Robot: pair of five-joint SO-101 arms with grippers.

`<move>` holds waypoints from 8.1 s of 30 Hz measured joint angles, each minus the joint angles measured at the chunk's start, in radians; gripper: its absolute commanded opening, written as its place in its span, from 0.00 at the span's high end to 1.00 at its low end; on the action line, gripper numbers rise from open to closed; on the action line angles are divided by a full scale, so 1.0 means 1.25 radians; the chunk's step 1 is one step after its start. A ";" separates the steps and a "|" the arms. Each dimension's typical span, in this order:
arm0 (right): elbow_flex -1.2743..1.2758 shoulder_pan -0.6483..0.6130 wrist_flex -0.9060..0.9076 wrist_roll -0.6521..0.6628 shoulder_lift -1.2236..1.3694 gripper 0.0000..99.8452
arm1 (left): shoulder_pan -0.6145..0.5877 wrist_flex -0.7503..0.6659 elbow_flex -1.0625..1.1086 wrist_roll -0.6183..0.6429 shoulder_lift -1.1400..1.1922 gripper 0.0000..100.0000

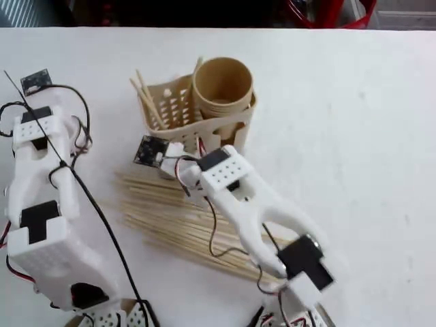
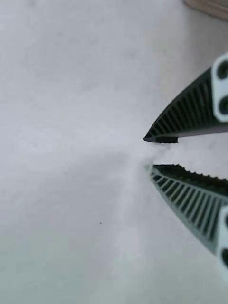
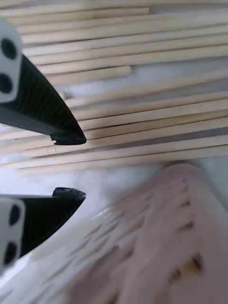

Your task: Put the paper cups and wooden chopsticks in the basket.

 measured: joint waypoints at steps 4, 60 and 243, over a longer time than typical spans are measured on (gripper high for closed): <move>-0.028 0.010 -0.007 0.032 0.091 0.85 | 0.000 0.000 0.000 0.000 0.000 0.91; 0.000 0.011 -0.237 -0.357 -0.778 0.98 | 0.000 0.000 0.000 0.000 0.000 0.91; 0.676 0.455 -0.114 -0.126 -0.685 0.98 | 0.535 -0.727 0.495 -0.209 -0.762 0.98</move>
